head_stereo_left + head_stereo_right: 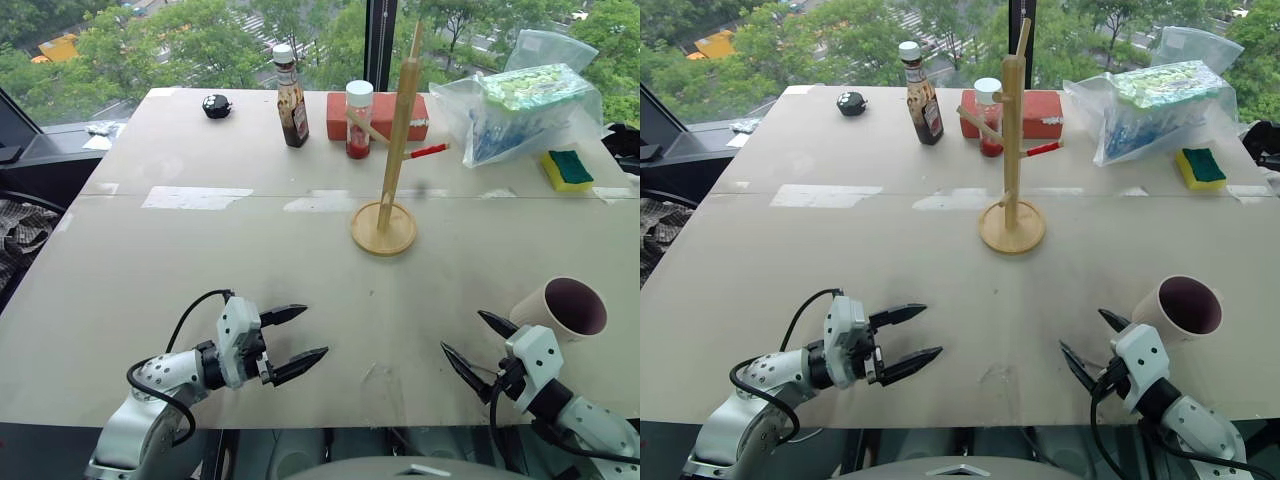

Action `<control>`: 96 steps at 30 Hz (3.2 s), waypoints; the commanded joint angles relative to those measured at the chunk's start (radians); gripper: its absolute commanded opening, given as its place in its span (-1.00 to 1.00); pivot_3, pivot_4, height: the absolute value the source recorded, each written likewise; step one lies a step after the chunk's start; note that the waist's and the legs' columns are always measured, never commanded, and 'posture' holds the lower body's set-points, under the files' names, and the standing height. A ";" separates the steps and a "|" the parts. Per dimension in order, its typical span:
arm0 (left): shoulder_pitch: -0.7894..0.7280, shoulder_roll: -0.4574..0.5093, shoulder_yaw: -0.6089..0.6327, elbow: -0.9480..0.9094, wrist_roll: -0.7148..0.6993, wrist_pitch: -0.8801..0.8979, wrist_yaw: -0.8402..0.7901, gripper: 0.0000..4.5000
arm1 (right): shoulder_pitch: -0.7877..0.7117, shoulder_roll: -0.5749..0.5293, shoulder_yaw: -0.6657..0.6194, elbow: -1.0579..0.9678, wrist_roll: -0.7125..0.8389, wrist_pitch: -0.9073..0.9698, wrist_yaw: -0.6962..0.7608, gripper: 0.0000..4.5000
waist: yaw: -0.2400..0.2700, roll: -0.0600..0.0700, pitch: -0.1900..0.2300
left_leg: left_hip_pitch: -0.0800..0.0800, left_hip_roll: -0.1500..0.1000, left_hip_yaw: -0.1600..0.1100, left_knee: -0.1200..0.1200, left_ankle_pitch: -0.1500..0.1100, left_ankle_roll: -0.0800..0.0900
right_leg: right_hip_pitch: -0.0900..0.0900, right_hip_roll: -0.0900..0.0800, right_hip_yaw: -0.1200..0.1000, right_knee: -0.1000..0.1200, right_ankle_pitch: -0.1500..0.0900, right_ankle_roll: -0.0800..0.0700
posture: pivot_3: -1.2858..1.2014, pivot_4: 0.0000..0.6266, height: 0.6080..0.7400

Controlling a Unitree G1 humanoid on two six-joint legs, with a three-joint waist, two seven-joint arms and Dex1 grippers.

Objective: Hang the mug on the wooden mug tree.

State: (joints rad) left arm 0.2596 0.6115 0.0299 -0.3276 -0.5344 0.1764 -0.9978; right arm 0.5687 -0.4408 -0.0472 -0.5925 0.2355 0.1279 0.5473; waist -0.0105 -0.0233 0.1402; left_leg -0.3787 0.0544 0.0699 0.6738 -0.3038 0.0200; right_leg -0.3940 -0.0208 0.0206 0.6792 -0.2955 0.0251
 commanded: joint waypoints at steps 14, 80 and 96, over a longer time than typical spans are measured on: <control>-0.074 0.026 0.029 -0.001 -0.078 -0.021 -0.163 1.00 | -0.003 -0.058 -0.062 -0.028 0.090 -0.028 0.092 0.99 | 0.001 0.000 -0.001 | 0.000 0.000 0.000 0.000 0.000 0.000 | 0.000 0.001 0.001 -0.001 0.000 0.000 | 0.03 -0.52 1.00; -0.301 0.133 0.069 -0.111 -0.345 0.270 -0.329 1.00 | -0.117 -0.220 -0.660 0.491 0.203 0.080 0.332 0.99 | 0.020 0.007 -0.007 | 0.001 -0.001 0.002 0.001 -0.002 0.003 | 0.001 0.004 0.007 -0.001 0.000 0.001 | 0.03 -0.52 1.00; -0.296 0.144 0.111 -0.149 -0.372 0.315 -0.266 1.00 | -0.454 -0.158 -0.468 0.784 0.202 -0.047 0.335 -0.67 | 0.009 0.008 -0.007 | 0.001 -0.001 0.002 0.001 0.000 -0.001 | 0.000 0.004 0.007 -0.001 0.000 0.001 | 0.03 -0.52 1.00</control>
State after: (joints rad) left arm -0.0351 0.7467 0.1122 -0.4531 -0.8888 0.4935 -1.2645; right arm 0.1219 -0.5941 -0.5072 0.1946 0.4173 0.1023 0.8712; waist -0.0016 -0.0149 0.1333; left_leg -0.3781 0.0536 0.0719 0.6746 -0.3033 0.0189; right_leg -0.3937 -0.0171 0.0277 0.6783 -0.2958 0.0259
